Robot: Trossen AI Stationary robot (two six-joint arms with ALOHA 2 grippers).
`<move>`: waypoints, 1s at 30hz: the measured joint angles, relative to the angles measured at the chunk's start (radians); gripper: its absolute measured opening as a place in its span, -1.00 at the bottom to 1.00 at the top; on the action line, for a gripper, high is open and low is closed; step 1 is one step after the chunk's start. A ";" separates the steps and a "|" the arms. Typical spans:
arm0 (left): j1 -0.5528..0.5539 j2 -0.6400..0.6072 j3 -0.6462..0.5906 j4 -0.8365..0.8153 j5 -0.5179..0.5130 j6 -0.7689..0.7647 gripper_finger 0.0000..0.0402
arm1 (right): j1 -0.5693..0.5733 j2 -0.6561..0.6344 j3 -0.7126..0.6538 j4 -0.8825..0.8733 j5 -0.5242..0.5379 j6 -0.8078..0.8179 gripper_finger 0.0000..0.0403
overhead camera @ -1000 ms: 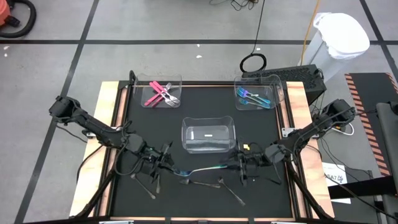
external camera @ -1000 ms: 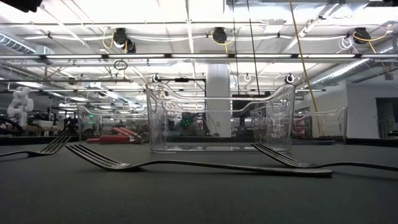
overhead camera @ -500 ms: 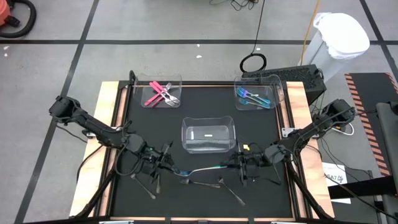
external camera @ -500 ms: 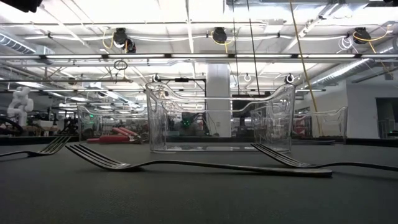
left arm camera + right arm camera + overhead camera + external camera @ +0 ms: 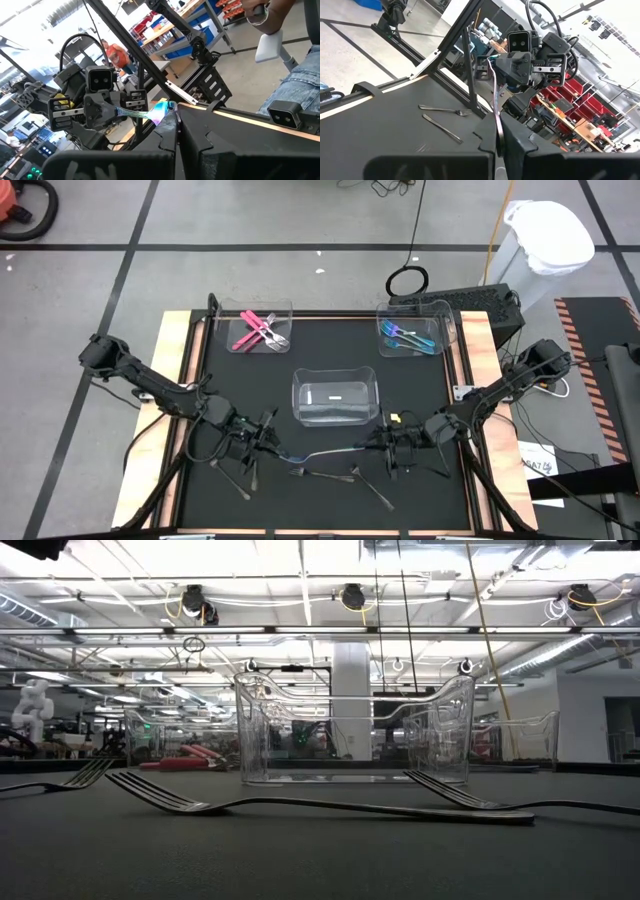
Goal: Sort silverware by color (type)
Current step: Put the blue fork into the right transparent bin
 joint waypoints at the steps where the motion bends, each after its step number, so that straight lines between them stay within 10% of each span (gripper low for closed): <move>1: 0.000 0.000 0.000 0.000 0.000 0.000 -0.97 | 0.000 0.000 0.000 0.000 0.000 0.000 -0.96; 30: 0.000 0.000 0.000 -0.002 0.000 0.005 -0.97 | 0.000 0.000 0.000 -0.021 0.002 0.004 -0.75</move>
